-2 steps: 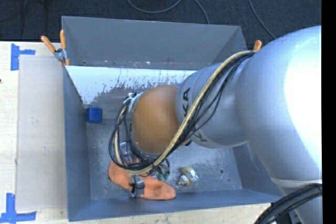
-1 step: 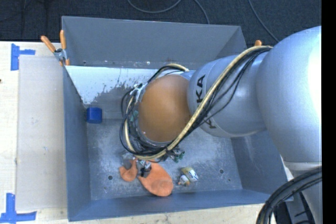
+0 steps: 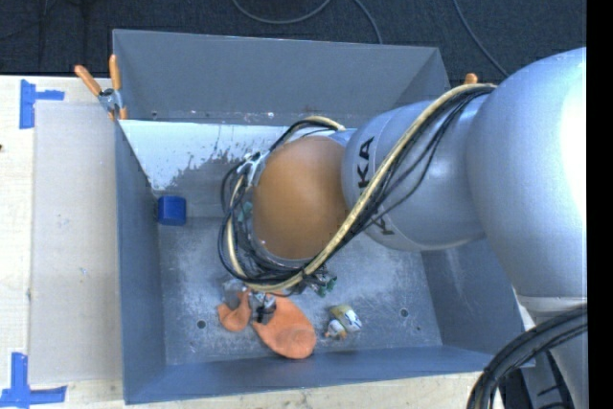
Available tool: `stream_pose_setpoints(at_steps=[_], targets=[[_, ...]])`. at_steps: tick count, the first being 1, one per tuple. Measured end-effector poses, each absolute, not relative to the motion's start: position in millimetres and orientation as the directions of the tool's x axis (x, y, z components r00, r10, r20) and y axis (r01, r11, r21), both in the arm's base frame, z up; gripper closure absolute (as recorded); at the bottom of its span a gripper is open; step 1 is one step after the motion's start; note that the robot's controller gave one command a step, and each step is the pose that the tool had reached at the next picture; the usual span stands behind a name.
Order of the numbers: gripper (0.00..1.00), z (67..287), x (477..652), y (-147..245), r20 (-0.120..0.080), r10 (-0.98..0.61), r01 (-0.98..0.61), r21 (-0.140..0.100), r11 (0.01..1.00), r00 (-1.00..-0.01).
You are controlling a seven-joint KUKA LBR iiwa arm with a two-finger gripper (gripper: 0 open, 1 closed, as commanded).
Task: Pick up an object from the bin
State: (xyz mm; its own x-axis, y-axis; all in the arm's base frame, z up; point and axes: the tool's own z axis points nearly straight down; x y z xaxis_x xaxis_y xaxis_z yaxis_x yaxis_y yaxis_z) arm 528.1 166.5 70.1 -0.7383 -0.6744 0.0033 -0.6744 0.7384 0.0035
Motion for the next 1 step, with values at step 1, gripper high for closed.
stream_pose_setpoints(at_steps=[1], targets=[[1.00,71.5,527.6,149.3,0.004,-0.672,-0.672,0.005,0.741,-0.741]])
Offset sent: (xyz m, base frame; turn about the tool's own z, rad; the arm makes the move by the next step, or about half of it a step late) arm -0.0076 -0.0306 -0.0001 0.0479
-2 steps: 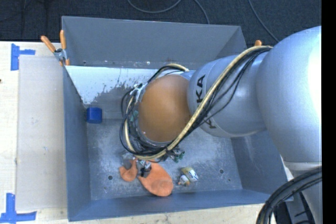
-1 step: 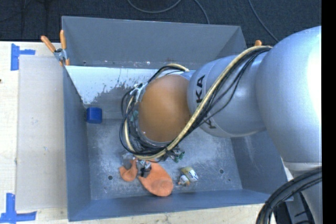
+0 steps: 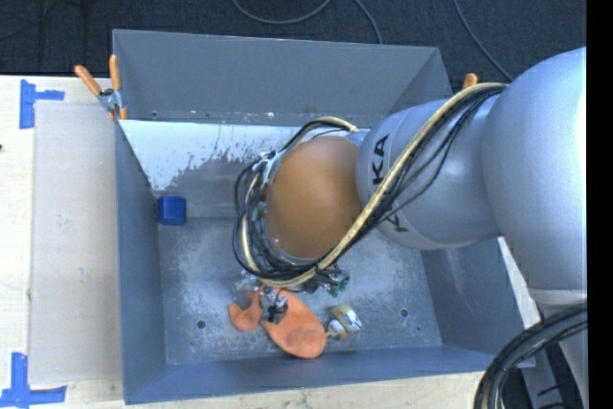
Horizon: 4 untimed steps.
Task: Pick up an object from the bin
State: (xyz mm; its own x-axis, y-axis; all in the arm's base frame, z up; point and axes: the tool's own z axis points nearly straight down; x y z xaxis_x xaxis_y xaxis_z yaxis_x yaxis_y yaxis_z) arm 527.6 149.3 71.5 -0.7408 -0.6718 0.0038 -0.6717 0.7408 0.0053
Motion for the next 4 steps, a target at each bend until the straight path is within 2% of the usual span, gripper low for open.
stream_pose_setpoints(at_steps=[1,2,3,4], targets=[[1.00,71,521.3,138,0.001,-0.639,-0.639,0.004,0.769,-0.769],[1.00,71,531.5,117,0.001,-0.660,-0.660,0.007,0.751,-0.751],[1.00,83,520.9,111,0.004,-0.653,-0.653,0.006,0.757,-0.757],[1.00,79,532.6,110,0.001,-0.652,-0.652,0.007,0.758,-0.758]])
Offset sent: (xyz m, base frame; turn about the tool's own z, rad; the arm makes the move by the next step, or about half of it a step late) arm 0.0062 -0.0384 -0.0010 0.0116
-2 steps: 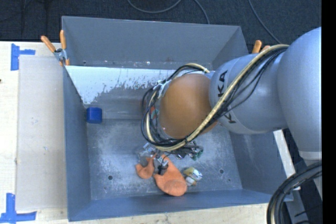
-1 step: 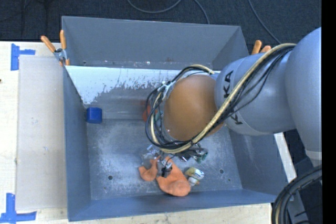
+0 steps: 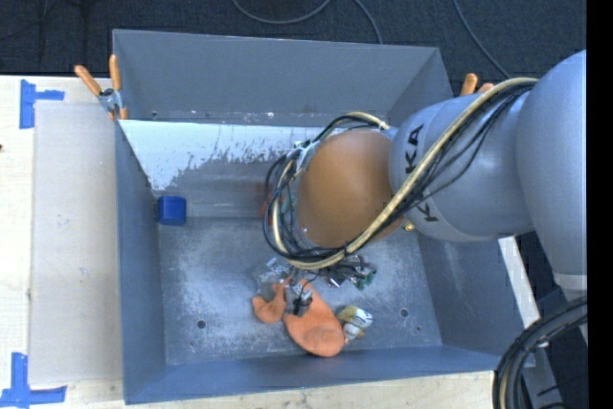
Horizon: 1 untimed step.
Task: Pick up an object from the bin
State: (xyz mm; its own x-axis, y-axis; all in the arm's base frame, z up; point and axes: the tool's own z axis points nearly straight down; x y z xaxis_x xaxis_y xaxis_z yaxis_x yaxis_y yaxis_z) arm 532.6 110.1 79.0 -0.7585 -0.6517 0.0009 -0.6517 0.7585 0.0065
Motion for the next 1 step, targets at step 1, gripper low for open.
stream_pose_setpoints(at_steps=[1], targets=[[1.00,74.6,534.7,108.3,0.002,-0.657,-0.657,0.007,0.754,-0.754]])
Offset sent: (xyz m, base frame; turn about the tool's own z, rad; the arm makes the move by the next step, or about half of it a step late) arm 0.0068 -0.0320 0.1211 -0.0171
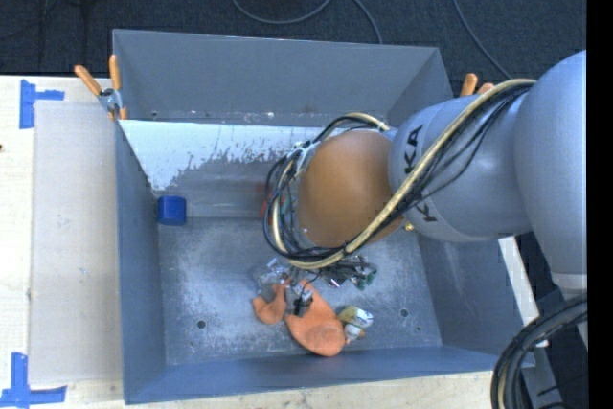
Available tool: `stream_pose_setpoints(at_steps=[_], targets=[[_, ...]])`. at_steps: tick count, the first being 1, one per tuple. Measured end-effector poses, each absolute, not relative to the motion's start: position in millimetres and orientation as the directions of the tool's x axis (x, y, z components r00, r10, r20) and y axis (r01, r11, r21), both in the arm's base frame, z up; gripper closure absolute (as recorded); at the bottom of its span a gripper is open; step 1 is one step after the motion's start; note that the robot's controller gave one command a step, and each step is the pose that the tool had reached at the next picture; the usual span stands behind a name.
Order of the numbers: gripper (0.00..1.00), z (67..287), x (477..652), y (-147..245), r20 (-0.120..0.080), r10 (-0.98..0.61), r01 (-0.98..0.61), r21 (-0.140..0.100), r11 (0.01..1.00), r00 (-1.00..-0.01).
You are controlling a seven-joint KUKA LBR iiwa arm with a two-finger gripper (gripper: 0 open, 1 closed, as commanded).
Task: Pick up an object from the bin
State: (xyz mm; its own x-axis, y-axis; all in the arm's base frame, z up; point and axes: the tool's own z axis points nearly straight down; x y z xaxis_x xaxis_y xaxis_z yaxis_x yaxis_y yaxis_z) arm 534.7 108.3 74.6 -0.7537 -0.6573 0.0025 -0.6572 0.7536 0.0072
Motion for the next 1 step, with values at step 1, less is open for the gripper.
stream_pose_setpoints(at_steps=[1], targets=[[1.00,114.1,532.7,97.5,0.010,-0.661,-0.661,0.013,0.750,-0.750]])
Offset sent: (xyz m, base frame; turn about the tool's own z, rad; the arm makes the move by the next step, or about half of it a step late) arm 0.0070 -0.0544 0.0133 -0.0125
